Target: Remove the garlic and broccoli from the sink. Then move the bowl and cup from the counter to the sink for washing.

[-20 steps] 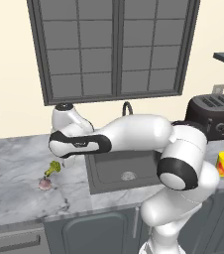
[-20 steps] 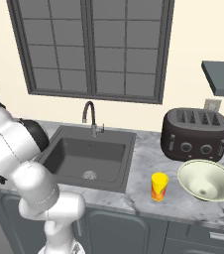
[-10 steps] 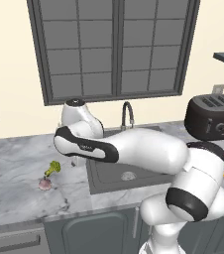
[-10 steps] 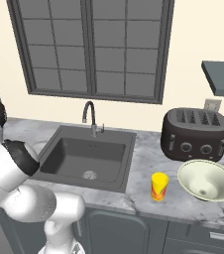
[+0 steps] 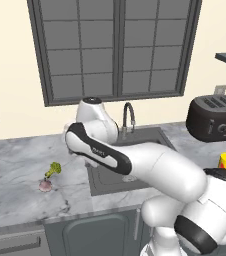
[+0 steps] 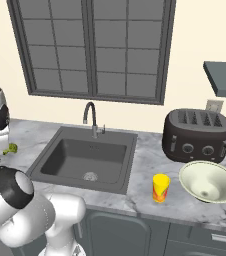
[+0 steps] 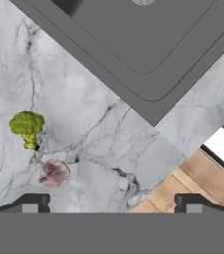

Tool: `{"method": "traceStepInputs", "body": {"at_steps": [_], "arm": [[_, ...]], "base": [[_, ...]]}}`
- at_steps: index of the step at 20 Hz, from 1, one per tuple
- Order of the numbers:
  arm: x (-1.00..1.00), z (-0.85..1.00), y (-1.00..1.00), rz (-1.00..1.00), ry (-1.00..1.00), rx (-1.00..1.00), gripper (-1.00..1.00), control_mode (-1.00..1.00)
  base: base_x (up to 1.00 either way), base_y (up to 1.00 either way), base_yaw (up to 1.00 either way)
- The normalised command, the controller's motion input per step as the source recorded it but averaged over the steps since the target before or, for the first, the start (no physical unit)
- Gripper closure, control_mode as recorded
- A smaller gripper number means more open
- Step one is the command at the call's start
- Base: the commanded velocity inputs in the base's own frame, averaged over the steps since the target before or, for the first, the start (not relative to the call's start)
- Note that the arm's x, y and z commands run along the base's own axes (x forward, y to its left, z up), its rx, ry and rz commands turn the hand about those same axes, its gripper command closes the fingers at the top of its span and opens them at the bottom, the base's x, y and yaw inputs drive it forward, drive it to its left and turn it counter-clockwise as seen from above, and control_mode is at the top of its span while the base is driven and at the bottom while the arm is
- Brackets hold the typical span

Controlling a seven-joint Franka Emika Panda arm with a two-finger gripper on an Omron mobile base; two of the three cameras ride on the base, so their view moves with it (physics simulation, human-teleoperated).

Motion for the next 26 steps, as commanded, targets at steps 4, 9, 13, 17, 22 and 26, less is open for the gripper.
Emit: {"method": "traceStepInputs", "body": {"at_steps": [4,9,13,17,22,26], "arm": [[-0.23,0.12,-0.29,0.23,0.0,0.0,-1.0,-1.0],[-0.19,0.08,-0.25,0.2,0.0,0.0,-1.0,-1.0],[-0.14,0.03,-0.25,0.16,0.0,0.0,-1.0,-1.0],[-0.09,0.0,-0.21,0.08,0.0,-0.04,-1.0,-1.0],[-0.07,0.0,-0.23,0.06,0.0,-0.01,-1.0,-1.0],[-0.05,0.0,-0.25,0.09,0.0,-0.01,-1.0,-1.0]], "base": [[0.0,0.0,0.0],[0.0,0.0,0.0],[0.0,0.0,0.0],[0.0,0.0,0.0],[0.0,0.0,0.0],[0.0,0.0,0.0]]}}
